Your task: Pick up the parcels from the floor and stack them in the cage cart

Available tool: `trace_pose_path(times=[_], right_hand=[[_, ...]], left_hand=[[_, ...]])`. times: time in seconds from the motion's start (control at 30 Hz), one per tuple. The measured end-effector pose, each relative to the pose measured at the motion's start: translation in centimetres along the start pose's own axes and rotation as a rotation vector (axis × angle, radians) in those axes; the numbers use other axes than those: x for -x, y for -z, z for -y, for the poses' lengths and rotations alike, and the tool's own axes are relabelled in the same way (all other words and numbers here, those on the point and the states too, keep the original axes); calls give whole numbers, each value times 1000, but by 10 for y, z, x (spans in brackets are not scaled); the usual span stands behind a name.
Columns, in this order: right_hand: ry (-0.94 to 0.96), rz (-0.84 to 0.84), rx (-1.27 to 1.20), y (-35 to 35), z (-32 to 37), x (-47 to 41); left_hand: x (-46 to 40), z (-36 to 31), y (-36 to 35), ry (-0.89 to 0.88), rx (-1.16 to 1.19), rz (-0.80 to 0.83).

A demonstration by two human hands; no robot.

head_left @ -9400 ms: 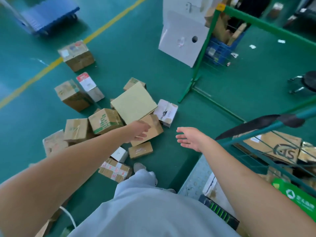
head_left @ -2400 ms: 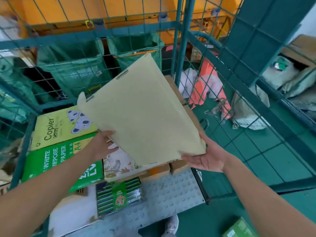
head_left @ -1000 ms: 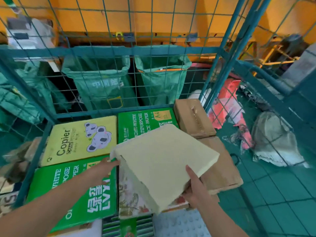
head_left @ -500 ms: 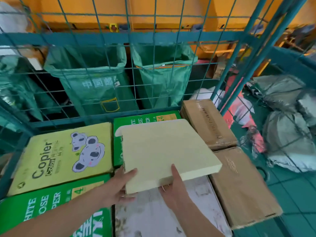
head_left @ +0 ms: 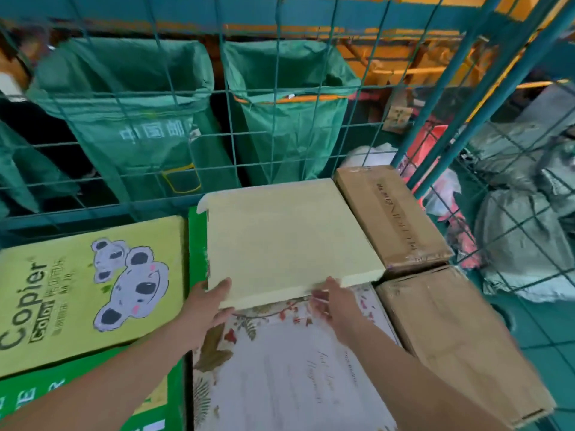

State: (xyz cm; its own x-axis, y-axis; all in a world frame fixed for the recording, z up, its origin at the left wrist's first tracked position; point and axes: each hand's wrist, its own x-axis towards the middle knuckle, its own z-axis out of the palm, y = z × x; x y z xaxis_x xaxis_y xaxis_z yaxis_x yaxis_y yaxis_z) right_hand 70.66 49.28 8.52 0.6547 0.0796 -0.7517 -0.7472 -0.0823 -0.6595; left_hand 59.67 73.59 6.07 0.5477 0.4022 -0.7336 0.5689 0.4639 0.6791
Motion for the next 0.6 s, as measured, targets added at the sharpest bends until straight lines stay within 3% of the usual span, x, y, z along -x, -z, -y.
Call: trace_pose_path(times=[0.07,0.2,0.3,0.4,0.5,0.6], right_hand=[[20,-19,41,-2,4,-9],[69,-37,150,-2,-3,-21],[93,-47,195,-4,-4,-29],[107,-73,170,-5,-7,-39],[111,-84,79,-8,-10,-44],[123,-50,116,-11,-14,-40]], left_hand=[[-7,5,-4,-43,-141,-14],[-24,19,3,-58,-654,-108],[-30,19,8,-138,-708,-8],[-30,12,9,-216,-917,58],[-31,11,10,-285,-1045,-24],[-30,23,7,-295,-942,-74]])
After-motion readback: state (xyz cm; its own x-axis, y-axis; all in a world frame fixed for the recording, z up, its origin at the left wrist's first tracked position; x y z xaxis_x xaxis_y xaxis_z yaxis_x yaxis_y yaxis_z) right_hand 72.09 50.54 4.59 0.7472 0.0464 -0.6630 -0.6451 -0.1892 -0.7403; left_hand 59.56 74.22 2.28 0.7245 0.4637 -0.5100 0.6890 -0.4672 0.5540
